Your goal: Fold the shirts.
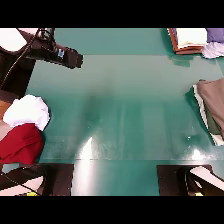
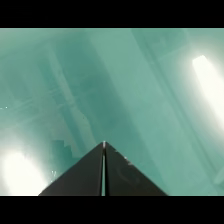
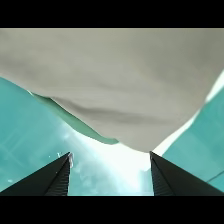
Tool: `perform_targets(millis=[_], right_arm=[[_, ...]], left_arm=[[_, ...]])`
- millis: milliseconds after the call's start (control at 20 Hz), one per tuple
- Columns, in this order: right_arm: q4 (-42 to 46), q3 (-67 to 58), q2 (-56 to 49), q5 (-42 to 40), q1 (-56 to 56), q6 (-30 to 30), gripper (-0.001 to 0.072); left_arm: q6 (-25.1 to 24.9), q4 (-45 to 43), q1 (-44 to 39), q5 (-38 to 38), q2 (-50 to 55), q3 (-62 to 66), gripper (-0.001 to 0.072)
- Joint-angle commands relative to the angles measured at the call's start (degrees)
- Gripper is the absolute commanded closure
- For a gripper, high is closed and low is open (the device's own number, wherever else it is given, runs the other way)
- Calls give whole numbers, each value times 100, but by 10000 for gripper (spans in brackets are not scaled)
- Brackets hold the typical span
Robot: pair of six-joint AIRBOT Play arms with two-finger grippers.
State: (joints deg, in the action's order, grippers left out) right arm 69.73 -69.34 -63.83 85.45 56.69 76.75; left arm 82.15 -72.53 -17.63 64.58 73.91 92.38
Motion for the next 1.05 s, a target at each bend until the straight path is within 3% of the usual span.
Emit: perform_targets(millis=[0, 200, 500, 600, 650, 1000], right_arm=[[-507, 170, 116, 57, -50, 192, 153], [-1803, 173, 177, 4, -1329, 227, 155], [-1958, 173, 175, -402, -4054, 225, 191], [-1954, 173, 177, -581, -4704, 223, 589], [-1891, 173, 177, -629, -4975, 219, 693], [-1864, 173, 177, -601, -5547, 216, 693]], left_arm=[[-13, -7, 0, -11, 2, -2, 682], [-13, -92, 0, -133, 2, 0, 682], [-7, -72, 0, -315, 2, 0, 682], [-7, -70, 0, -485, 2, 0, 682], [-7, -72, 0, -575, 0, 0, 682], [-7, -72, 0, -997, 2, 0, 682]])
